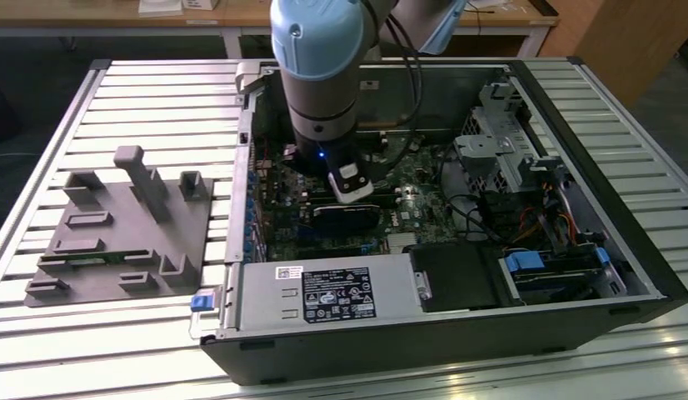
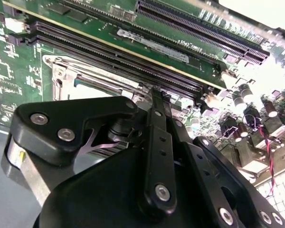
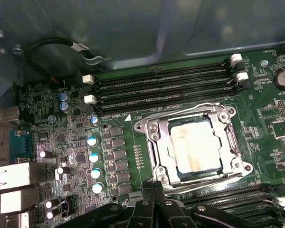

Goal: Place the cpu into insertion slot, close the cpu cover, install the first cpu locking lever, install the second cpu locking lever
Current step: 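Install the second cpu locking lever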

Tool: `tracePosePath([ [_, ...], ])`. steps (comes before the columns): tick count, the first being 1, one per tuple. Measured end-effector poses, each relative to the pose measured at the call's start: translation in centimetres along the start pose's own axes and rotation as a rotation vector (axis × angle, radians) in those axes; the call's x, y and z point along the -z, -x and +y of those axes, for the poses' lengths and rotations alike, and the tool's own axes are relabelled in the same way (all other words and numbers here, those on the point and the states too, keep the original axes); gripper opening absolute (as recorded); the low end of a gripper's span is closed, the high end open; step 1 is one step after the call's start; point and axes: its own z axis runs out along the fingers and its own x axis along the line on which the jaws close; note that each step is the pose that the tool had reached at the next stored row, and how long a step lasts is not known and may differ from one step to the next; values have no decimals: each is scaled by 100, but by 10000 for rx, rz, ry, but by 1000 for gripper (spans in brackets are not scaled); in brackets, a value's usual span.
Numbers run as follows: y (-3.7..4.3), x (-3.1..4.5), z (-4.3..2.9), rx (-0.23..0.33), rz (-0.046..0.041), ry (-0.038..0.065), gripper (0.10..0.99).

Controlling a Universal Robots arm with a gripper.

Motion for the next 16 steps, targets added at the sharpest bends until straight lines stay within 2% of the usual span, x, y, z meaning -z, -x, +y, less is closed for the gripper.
tracePosePath([
  [3,-11,-21,-7,-3,6,41,106],
  [11,-40,-53,-22,-2,9,39,106],
  [16,-38,6,-5,1,-1,2,106],
])
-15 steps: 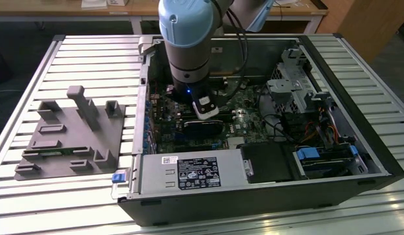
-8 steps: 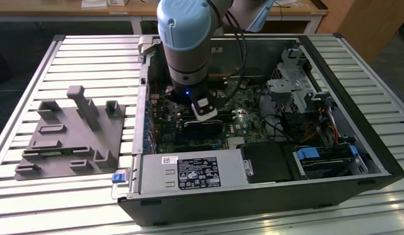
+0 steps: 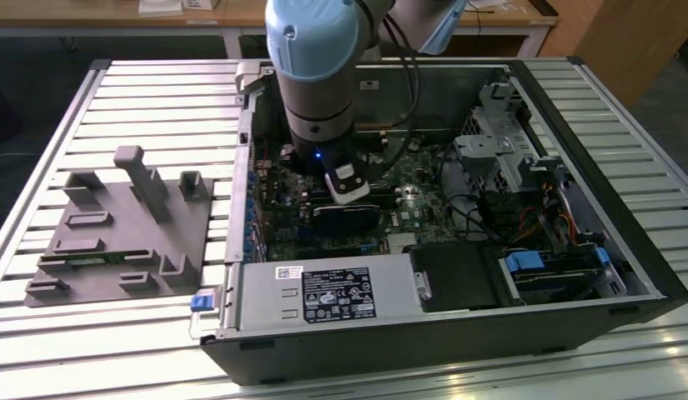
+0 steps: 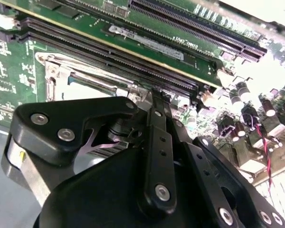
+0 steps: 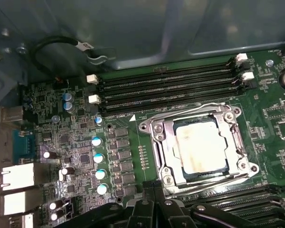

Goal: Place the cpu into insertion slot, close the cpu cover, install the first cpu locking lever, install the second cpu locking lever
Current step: 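Install the second cpu locking lever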

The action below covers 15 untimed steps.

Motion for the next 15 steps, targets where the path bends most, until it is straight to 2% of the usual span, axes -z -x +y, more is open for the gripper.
tracePosePath([
  [4,8,66,19,5,-13,-71,106],
  [7,36,93,32,-7,-41,-193,106],
  [9,63,95,39,-40,-67,-292,106],
  [15,188,85,62,-105,-109,-440,106],
])
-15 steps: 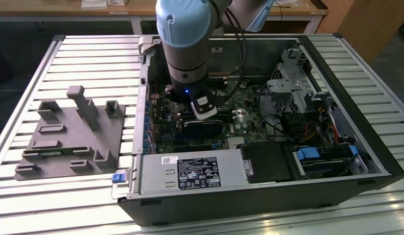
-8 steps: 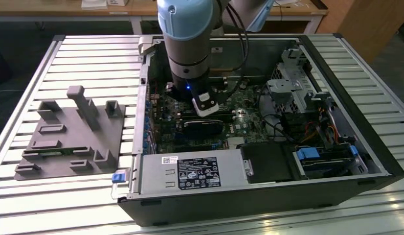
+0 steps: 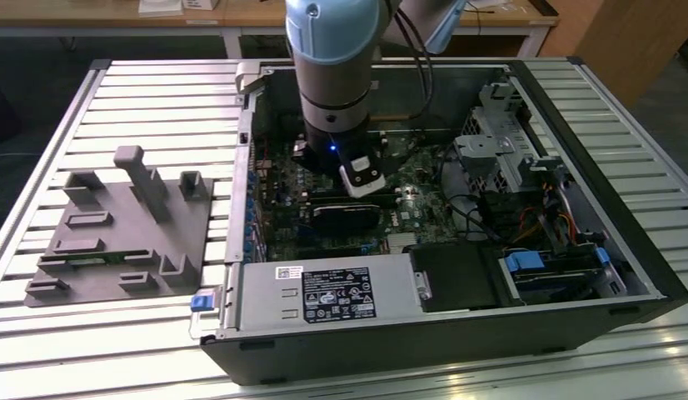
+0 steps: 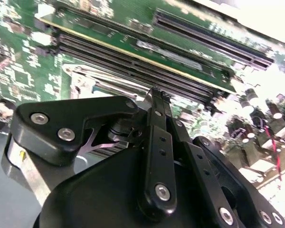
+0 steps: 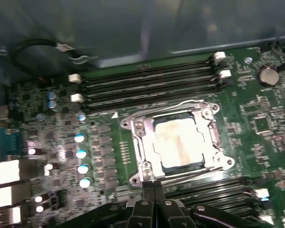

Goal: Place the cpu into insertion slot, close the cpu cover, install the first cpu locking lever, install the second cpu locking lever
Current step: 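Install the second cpu locking lever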

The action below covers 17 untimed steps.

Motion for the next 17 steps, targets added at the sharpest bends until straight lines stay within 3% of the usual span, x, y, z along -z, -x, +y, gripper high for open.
tracePosePath([
  [5,72,-14,48,-2,-50,-227,106],
  [10,94,-38,151,19,-96,-454,106],
  [17,152,-77,304,31,-127,-615,106],
])
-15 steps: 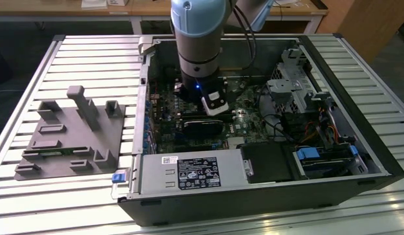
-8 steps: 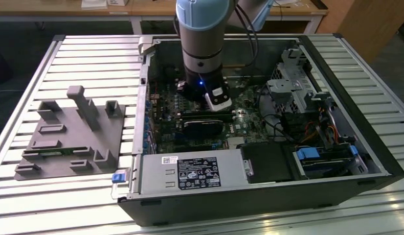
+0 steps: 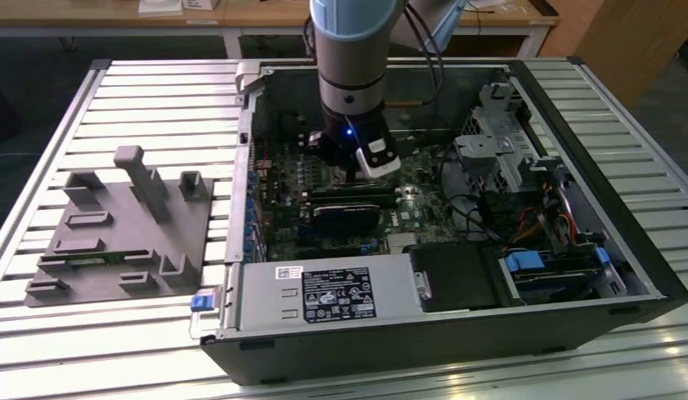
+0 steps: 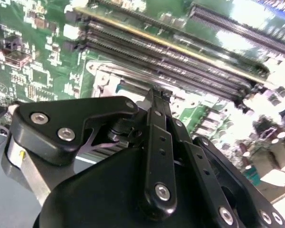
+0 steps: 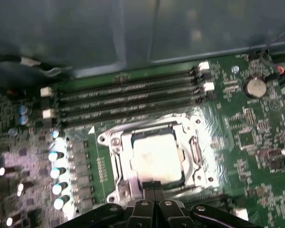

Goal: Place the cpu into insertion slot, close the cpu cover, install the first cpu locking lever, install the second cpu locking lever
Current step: 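Install the second cpu locking lever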

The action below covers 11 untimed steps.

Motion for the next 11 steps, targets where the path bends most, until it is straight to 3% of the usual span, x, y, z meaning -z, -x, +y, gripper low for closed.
tracePosePath([
  [7,61,-37,185,6,-6,-96,106],
  [11,81,-44,228,6,-7,-140,106],
])
